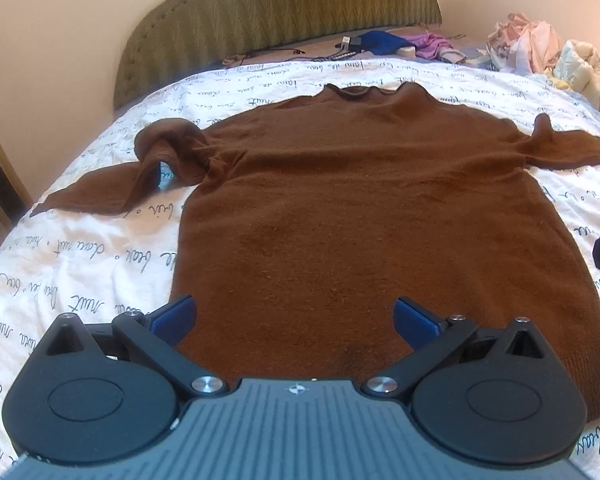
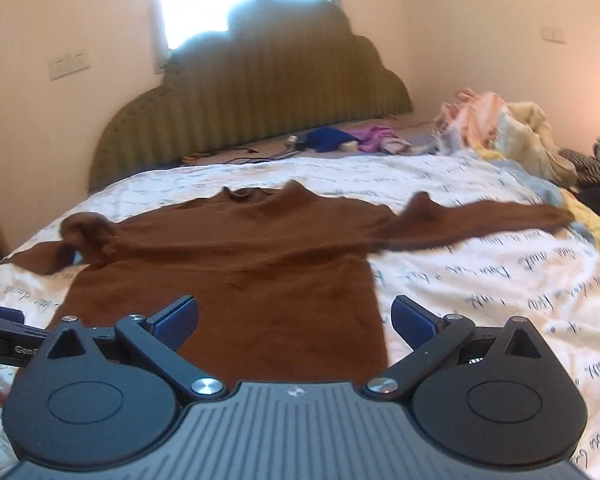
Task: Fold small clothes
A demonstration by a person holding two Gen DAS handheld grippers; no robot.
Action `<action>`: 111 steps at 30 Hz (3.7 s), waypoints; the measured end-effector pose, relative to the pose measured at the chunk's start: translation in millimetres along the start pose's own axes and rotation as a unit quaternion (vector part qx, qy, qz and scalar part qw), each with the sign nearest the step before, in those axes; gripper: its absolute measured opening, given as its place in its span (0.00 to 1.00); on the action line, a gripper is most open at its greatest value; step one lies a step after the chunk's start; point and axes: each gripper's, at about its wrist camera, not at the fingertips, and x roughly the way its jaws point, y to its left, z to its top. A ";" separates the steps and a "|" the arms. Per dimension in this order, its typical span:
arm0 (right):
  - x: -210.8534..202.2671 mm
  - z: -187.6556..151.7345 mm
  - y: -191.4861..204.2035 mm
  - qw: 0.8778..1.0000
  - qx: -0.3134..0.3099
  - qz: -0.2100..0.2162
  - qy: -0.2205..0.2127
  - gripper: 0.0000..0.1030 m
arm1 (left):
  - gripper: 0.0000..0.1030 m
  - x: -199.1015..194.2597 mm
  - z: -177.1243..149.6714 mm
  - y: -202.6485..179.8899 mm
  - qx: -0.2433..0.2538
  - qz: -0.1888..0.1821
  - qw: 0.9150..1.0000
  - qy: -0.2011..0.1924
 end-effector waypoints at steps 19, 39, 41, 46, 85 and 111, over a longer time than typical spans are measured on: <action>53.6 8.7 -62.8 0.996 0.016 0.049 0.071 1.00 | 1.00 44.9 25.7 -34.4 -0.008 -0.026 1.000 0.007; 128.0 102.9 -402.6 0.971 0.197 -0.107 0.081 1.00 | 1.00 92.8 60.8 -90.0 -0.037 -0.172 0.983 -0.053; 137.5 106.2 -429.4 0.962 0.234 -0.113 0.081 1.00 | 1.00 104.5 55.1 -91.4 -0.038 -0.164 0.985 -0.044; 168.4 102.9 -477.0 0.942 0.313 -0.075 0.092 1.00 | 1.00 114.6 40.9 -100.4 -0.016 -0.134 0.990 -0.036; 307.5 82.7 -123.5 0.942 0.193 0.194 0.194 0.27 | 1.00 133.8 69.6 -28.1 -0.203 -0.298 0.933 0.015; 120.7 39.6 -170.5 0.976 0.173 0.115 0.058 1.00 | 0.03 264.2 164.7 -105.7 -0.302 -0.454 0.813 0.204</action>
